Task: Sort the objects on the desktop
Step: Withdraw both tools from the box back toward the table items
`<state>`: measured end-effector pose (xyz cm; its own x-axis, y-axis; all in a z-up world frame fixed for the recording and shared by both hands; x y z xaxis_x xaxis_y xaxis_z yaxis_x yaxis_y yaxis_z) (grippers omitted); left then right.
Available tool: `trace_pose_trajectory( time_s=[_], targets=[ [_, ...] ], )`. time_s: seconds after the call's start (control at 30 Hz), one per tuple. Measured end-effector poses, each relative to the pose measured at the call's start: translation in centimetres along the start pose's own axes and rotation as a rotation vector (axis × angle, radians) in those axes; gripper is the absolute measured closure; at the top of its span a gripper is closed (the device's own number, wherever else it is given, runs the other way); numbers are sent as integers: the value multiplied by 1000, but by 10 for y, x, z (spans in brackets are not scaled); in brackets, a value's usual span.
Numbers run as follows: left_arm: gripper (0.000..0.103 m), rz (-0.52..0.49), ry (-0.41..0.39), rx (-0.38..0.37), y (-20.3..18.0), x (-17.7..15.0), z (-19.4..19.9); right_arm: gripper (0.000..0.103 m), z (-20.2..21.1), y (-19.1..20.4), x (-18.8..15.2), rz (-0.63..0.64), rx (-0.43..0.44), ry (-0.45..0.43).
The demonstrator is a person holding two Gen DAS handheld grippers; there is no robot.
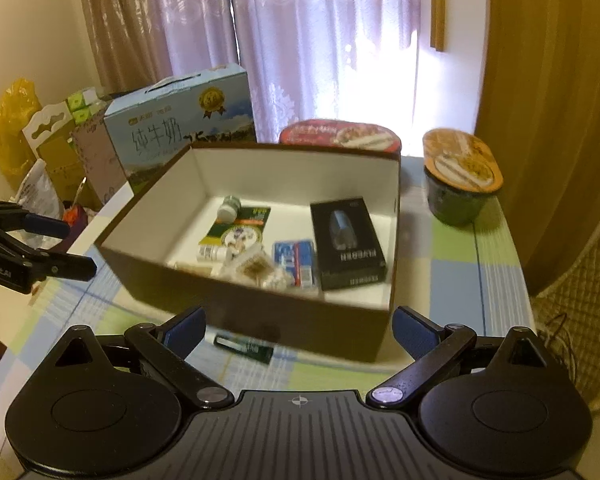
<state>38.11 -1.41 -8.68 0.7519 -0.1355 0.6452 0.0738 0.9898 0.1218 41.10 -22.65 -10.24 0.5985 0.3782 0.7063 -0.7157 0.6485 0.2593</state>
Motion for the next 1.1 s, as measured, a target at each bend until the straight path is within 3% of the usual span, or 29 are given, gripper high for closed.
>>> trace_pose_trajectory(
  time_s=[0.4,0.63,0.9,1.1],
  targets=[
    [9,-41,104,-60,-40,-69,5,6,12,4,-77,-94,-18,74],
    [16,-173,149,-95,-77,-105,-9,6,10,-11,-113,-194,-61,128],
    [23,-248,209,-173,-107,-118,-31,6,17,-35,-143,-315,-96,156],
    [34,-318,241,-181,-126,-123,-55,6,25,-43,-155,-368,-115,158]
  ],
)
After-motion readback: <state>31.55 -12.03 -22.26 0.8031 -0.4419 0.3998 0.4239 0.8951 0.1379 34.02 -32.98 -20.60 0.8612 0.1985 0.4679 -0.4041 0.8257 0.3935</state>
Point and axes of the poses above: each gripper's, at about its wrist camera, not at the fingertips, and z roughly against the way its jaws point, y to its left, x to its top, the point moved 5 cm from there along -z, roughly the way its jaws point, and after that the axes turned 14 degrees about x, right-handed, at the moved point
